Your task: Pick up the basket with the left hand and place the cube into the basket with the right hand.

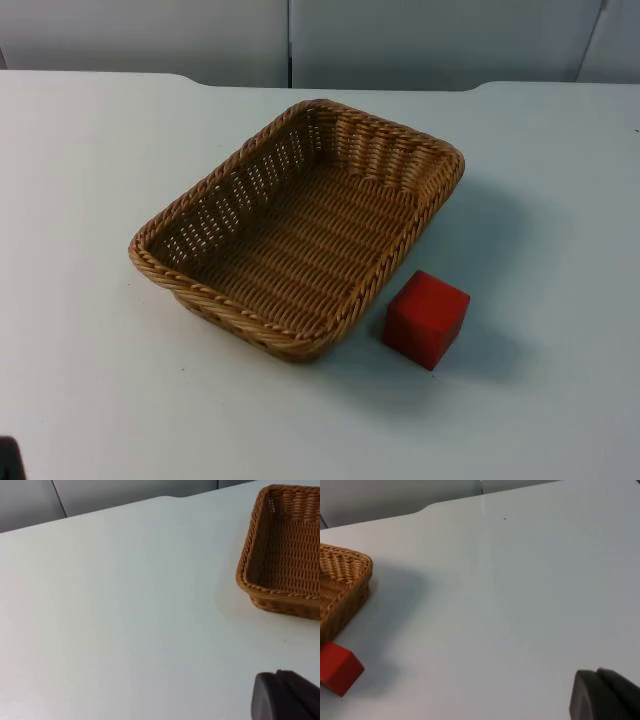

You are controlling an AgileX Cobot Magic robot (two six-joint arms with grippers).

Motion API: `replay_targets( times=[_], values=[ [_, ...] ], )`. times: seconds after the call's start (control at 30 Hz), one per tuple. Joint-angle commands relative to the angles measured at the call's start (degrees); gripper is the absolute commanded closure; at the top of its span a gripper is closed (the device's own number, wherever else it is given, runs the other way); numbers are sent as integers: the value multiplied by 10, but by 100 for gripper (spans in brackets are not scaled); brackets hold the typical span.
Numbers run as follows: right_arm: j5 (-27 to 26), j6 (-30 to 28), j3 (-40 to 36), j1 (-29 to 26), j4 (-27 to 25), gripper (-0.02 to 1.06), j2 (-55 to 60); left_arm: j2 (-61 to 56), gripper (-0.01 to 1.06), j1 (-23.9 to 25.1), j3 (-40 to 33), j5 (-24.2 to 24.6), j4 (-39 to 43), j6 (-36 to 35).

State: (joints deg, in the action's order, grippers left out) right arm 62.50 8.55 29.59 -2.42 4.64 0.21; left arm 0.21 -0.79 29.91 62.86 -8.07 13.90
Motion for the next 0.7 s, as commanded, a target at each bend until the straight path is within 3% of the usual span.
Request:
replay_targets(
  times=[0.0,0.17,0.23,0.3,0.37,0.5,0.53,0.67],
  values=[
    [-5,0,-3,3,5,103,-2,-2,105,-3,0,-9,-6,-4],
    [-5,0,-3,3,5,103,-2,-2,105,-8,2,-24,-60,-11],
    [-5,0,-3,3,5,103,-2,45,105,-16,9,-47,-145,0],
    [-5,0,-3,3,5,103,-2,167,105,-23,24,-55,-247,97],
    [-5,0,-3,3,5,103,-2,233,105,-23,35,-48,-276,122],
    [-5,0,-3,3,5,103,-2,500,105,-23,112,17,-377,241],
    [-5,0,-3,3,5,103,-2,500,105,-23,112,17,-377,241],
    [-5,0,-3,3,5,103,-2,718,104,-29,219,64,-436,301]
  ],
)
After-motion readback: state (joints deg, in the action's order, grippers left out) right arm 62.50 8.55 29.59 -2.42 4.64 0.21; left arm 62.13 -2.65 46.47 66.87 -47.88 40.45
